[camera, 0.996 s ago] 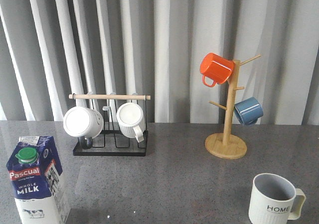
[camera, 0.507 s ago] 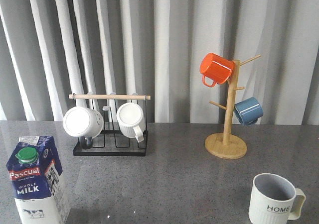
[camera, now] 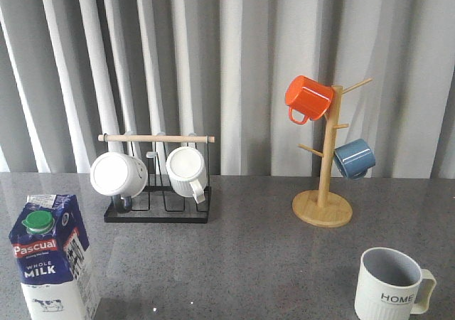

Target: Place milk next to cup

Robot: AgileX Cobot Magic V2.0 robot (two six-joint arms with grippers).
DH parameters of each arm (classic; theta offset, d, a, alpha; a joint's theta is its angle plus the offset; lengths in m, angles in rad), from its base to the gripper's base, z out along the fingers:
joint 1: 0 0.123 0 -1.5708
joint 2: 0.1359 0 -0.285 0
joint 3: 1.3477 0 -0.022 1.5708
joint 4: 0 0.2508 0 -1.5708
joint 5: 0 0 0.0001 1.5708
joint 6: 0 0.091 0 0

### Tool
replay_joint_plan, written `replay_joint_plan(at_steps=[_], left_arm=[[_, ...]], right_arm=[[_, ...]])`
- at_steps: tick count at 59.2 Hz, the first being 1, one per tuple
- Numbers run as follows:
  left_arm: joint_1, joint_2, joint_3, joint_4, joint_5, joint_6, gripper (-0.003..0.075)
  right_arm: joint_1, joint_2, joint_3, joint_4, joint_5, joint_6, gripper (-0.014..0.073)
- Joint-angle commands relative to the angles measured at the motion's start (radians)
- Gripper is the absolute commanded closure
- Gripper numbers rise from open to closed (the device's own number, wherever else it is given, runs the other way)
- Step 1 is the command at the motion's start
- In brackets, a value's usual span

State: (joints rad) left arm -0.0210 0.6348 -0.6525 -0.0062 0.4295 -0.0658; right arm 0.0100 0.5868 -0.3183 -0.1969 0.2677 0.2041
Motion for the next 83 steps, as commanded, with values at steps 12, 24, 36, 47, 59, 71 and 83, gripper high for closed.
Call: replay_joint_plan(at_steps=[12, 24, 36, 47, 59, 71, 83], left_arm=[[0.002, 0.004, -0.035, -0.007, -0.068, -0.001, 0.0727], [0.002, 0.004, -0.035, -0.007, -0.068, -0.001, 0.0727], [0.002, 0.004, -0.035, -0.007, -0.068, -0.001, 0.0727], [0.002, 0.004, -0.035, -0.007, -0.068, -0.001, 0.0727], [0.002, 0.004, -0.035, -0.007, -0.068, -0.001, 0.0727], [0.002, 0.004, -0.035, -0.006, -0.068, -0.001, 0.0727], [0.002, 0.004, -0.035, -0.006, -0.068, -0.001, 0.0727]], right_arm=[[-0.109, 0.214, 0.003, -0.064, -0.31, 0.065, 0.0113], [-0.225, 0.305, 0.003, -0.067, -0.549, 0.063, 0.0079], [-0.235, 0.48, 0.003, -0.068, -0.747, 0.045, 0.0005], [-0.235, 0.633, -0.01, -0.063, -0.92, -0.015, 0.0003], [-0.236, 0.756, -0.062, -0.055, -0.968, -0.062, 0.0003], [-0.283, 0.847, -0.089, -0.058, -1.04, -0.065, 0.0003], [-0.283, 0.918, -0.131, -0.107, -1.065, -0.047, 0.0003]])
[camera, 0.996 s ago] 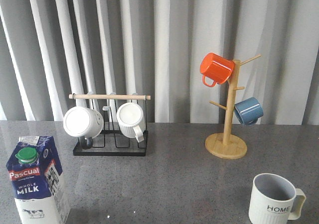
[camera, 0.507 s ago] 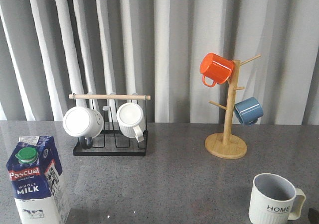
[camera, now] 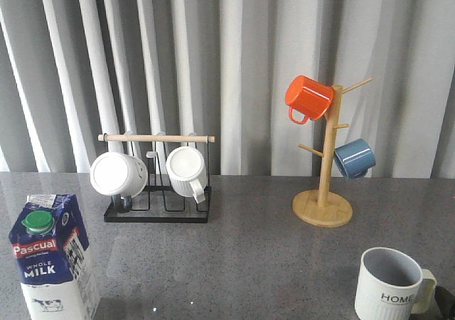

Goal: Place milk next to cup
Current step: 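Lower the right gripper to the white HOME mug's handle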

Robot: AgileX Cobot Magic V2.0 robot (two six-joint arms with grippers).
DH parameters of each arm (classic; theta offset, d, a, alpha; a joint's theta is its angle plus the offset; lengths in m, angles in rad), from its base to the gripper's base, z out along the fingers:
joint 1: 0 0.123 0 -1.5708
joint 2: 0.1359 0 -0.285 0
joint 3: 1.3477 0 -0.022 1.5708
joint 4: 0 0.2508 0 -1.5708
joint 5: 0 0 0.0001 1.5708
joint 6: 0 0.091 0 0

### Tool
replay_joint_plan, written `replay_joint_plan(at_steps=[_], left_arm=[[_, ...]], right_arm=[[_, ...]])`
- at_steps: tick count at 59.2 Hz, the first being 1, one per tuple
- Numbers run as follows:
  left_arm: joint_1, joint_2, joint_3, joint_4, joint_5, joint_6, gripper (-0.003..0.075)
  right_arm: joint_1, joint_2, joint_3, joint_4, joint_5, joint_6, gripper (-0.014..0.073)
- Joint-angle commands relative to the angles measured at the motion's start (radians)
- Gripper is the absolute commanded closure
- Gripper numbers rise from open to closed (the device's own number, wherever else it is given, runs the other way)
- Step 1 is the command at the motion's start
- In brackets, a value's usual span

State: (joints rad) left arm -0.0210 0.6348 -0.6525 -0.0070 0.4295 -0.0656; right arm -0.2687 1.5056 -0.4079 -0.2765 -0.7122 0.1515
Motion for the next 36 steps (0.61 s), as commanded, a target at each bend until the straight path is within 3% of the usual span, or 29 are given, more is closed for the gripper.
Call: replay_joint_plan(at_steps=[1, 21, 36], left_arm=[[0.002, 0.004, -0.035, -0.006, -0.068, -0.001, 0.0727], [0.002, 0.004, -0.035, -0.006, -0.068, -0.001, 0.0727], [0.002, 0.004, -0.035, -0.006, -0.068, -0.001, 0.0727]], right_arm=[[-0.005, 0.004, -0.045, -0.031, -0.084, 0.009, 0.0003], [-0.005, 0.084, -0.12, -0.094, -0.086, 0.069, 0.0013], [-0.005, 0.156, -0.166, -0.118, -0.132, 0.074, 0.0085]])
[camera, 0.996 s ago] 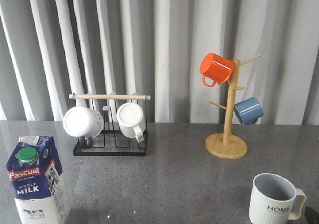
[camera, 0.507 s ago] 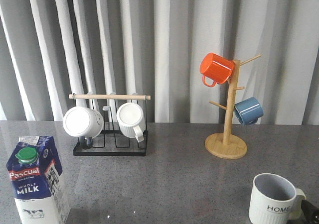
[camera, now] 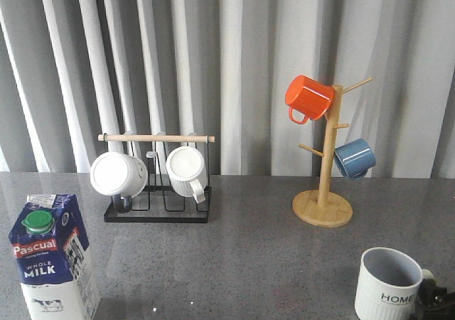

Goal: Place milk next to cup
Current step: 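Lower the right gripper to the white HOME mug's handle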

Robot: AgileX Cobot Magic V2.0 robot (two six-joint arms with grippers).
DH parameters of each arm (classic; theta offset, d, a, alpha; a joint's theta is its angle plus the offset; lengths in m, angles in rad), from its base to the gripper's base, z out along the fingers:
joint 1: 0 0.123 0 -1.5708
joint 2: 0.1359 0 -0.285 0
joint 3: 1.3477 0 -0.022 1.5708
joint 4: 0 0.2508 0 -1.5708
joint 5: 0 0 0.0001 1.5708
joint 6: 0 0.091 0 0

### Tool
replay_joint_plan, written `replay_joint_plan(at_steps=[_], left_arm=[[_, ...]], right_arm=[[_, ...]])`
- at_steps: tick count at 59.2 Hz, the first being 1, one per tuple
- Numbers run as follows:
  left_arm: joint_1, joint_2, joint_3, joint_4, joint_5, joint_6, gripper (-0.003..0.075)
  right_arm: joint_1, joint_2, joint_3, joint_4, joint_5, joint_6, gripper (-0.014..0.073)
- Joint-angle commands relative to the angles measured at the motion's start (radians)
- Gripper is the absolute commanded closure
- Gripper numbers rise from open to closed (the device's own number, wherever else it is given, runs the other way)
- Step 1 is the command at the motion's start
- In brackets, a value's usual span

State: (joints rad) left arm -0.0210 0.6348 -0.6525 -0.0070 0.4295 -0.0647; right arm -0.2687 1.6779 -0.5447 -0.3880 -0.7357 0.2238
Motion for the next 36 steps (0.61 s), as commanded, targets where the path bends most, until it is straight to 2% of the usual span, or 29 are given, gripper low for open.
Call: replay_joint_plan(at_steps=[1, 24, 36], left_arm=[[0.002, 0.004, -0.035, -0.006, -0.068, -0.002, 0.0727], [0.002, 0.004, -0.035, -0.006, -0.068, -0.002, 0.0727], [0.002, 0.004, -0.035, -0.006, -0.068, -0.002, 0.0727]], right_arm=[[-0.005, -0.014, -0.029, -0.007, -0.114, 0.002, 0.0093], [-0.005, 0.03, -0.028, -0.029, -0.223, 0.005, 0.0396], [-0.005, 0.03, -0.028, -0.053, -0.228, 0.005, 0.0467]])
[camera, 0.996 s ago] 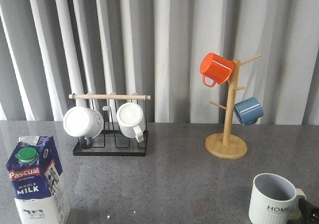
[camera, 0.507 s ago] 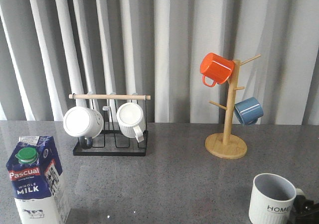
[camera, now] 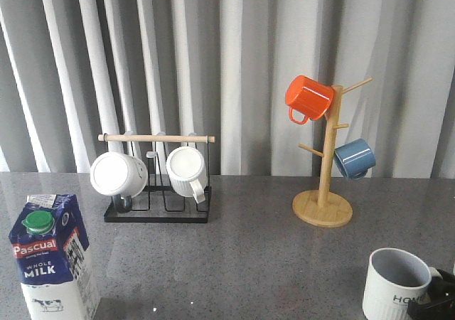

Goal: Place milk next to cup
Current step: 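Lower the right gripper to the white HOME mug's handle, then grasp the mug handle with the right gripper and slide it toward the milk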

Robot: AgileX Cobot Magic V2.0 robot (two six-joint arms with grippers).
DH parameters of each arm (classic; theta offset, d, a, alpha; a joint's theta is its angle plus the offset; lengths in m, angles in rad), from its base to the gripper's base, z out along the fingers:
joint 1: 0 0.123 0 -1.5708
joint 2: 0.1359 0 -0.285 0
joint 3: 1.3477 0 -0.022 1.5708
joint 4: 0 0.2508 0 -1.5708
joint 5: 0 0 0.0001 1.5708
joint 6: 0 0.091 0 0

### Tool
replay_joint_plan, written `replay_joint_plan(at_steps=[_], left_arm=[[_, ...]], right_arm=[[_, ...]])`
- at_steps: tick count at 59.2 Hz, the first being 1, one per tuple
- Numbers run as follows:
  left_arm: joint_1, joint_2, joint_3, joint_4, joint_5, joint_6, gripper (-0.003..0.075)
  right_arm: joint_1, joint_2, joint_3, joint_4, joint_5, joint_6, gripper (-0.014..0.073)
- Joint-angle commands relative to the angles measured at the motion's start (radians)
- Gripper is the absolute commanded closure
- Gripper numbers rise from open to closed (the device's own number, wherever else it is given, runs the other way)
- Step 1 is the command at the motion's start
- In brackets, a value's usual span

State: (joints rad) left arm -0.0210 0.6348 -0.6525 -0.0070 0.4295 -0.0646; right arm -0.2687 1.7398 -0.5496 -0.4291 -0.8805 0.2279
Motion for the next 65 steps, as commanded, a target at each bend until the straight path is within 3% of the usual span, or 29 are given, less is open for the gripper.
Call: replay_joint_plan(at_steps=[1, 22, 33, 43, 55, 65], left_arm=[[0.002, 0.004, -0.035, -0.006, -0.068, -0.002, 0.0727], [0.002, 0.004, -0.035, -0.006, -0.068, -0.002, 0.0727], [0.002, 0.004, -0.035, -0.006, -0.068, -0.002, 0.0727], [0.002, 0.004, -0.035, -0.006, -0.068, -0.002, 0.0727], [0.002, 0.004, -0.035, -0.006, -0.068, -0.002, 0.0727], [0.002, 0.004, -0.035, -0.006, -0.068, -0.002, 0.0727]], right_arm=[[-0.004, -0.032, -0.023, -0.017, -0.084, 0.001, 0.047], [-0.004, -0.032, -0.022, -0.037, -0.097, 0.038, 0.0606], [0.032, -0.059, -0.018, 0.035, -0.089, 0.026, 0.0598], [0.156, -0.104, -0.018, 0.217, -0.028, -0.099, 0.0597], [0.351, -0.096, -0.024, 0.454, -0.072, -0.219, 0.0597], [0.464, -0.046, -0.065, 0.547, -0.103, -0.257, 0.0597]])
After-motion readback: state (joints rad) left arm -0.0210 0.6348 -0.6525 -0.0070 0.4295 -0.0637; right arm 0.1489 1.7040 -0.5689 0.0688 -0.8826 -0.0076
